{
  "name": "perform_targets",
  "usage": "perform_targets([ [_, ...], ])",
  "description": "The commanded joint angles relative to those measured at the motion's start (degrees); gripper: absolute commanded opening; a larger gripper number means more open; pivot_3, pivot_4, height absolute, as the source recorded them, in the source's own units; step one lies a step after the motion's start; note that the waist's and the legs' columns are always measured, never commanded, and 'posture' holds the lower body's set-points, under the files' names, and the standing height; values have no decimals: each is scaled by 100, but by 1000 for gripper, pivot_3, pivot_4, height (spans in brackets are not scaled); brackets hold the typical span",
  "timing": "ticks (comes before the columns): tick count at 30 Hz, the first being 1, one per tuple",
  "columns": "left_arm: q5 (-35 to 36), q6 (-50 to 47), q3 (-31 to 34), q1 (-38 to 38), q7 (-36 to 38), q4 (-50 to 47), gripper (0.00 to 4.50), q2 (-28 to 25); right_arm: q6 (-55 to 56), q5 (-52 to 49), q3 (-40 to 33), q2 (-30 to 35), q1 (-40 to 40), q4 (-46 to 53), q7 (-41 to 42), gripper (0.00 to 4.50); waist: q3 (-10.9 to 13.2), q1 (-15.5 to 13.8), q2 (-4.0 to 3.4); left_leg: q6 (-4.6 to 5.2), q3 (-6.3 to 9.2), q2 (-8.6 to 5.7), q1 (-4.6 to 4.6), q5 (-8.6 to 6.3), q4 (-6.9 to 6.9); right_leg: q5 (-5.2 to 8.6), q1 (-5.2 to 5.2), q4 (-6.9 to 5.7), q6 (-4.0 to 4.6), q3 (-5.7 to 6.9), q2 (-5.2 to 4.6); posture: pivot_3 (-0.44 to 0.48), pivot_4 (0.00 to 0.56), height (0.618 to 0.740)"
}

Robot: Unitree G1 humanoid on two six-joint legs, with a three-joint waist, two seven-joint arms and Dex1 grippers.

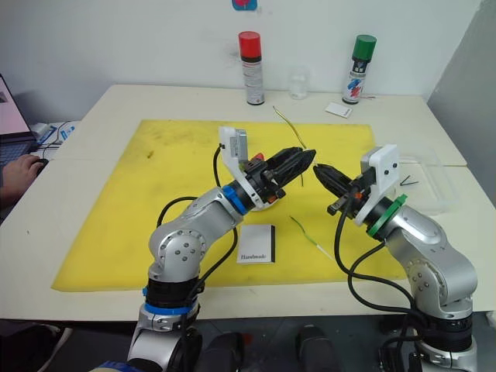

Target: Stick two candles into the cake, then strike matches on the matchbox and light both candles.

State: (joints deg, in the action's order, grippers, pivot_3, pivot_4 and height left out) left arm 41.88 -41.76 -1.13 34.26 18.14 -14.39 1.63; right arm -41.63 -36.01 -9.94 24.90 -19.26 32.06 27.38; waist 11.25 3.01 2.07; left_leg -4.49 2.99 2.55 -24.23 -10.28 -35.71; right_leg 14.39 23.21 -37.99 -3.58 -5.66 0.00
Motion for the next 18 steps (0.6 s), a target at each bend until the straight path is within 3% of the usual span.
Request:
perform_targets([
  [1,46,176,42,205,25,18,2378,115,92,-164,-39,57,-131,323,-42,0,0,1,0,0,0,0,0,0,0,0,0,0,1,0,0,0,150,740],
  [7,-3,217,-40,197,148,61,2378,87,45,-223,11,82,-160,418,-127,0,0,4,0,0,0,0,-1,0,2,1,1,3,1,-1,0,0,150,740],
  [10,22,230,-14,220,150,80,1837,150,37,-250,38,92,-162,449,-164,0,0,4,0,1,1,0,-5,0,2,1,2,6,1,0,0,0,150,740],
  [16,183,182,140,320,64,53,23,264,80,-271,61,150,-25,461,-134,0,0,3,0,1,2,0,-7,-1,2,1,3,7,1,1,0,0,150,740],
  [18,236,140,152,336,52,14,6,256,140,-236,78,168,48,422,-103,0,0,4,0,1,2,-1,-8,-1,2,1,3,9,1,0,0,0,150,740],
])
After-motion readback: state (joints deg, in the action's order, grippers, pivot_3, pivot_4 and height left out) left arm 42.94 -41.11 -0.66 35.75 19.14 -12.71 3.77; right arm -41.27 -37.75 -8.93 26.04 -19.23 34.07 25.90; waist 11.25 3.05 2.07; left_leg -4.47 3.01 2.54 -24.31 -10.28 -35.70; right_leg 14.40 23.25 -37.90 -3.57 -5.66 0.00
